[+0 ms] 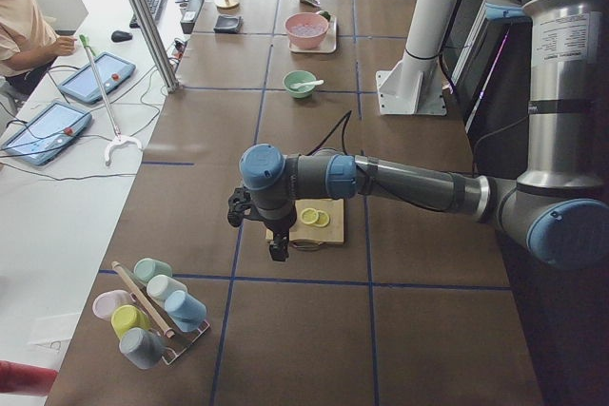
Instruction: Put spoon and ice into bowl
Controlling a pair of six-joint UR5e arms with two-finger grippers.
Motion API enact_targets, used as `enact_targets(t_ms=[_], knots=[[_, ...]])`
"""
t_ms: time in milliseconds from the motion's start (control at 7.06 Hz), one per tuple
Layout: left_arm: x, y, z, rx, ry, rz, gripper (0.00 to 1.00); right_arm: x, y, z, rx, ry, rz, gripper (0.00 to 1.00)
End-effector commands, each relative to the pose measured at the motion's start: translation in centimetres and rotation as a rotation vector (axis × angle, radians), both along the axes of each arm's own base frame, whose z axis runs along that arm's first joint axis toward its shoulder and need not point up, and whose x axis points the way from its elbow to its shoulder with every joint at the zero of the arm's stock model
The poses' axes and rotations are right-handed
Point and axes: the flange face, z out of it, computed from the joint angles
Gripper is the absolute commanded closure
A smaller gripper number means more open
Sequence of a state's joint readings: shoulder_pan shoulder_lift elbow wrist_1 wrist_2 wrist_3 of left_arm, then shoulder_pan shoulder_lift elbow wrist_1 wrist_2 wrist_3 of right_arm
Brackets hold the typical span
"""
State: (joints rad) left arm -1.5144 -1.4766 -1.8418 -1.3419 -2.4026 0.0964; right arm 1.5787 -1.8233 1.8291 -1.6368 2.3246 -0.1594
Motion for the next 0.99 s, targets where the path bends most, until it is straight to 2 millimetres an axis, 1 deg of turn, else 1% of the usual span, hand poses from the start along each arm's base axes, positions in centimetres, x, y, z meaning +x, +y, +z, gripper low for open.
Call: enact_targets(t_ms=[0,142,283,567,708,850], knots=[[-0.09,0.98,0.3,0.002,-0.008,0.006,0.0,-0.01,0.27,0.42,-0.013,0.001,0.006,0.0],[-0.08,1.93,0.39,0.0,-0.008,0.009,0.0,-0.02,0.22,0.29,-0.006,-0.001,0.005,0.0],[-0.02,1.9,1.05,-0.007,-0.008,0.011,0.0,-0.01,0.24,0.39,-0.009,0.001,0.005,0.0],[0.04,1.96,0.9,-0.013,0.001,0.005,0.0,-0.02,0.31,0.37,-0.009,-0.001,0.005,0.0],[0.0,1.57,0.17,0.006,-0.009,0.006,0.0,-0.02,0.29,0.35,-0.007,-0.001,0.004,0.0],[0.0,1.57,0.24,0.006,-0.009,0.007,0.0,-0.02,0.29,0.35,-0.007,-0.001,0.004,0.0]])
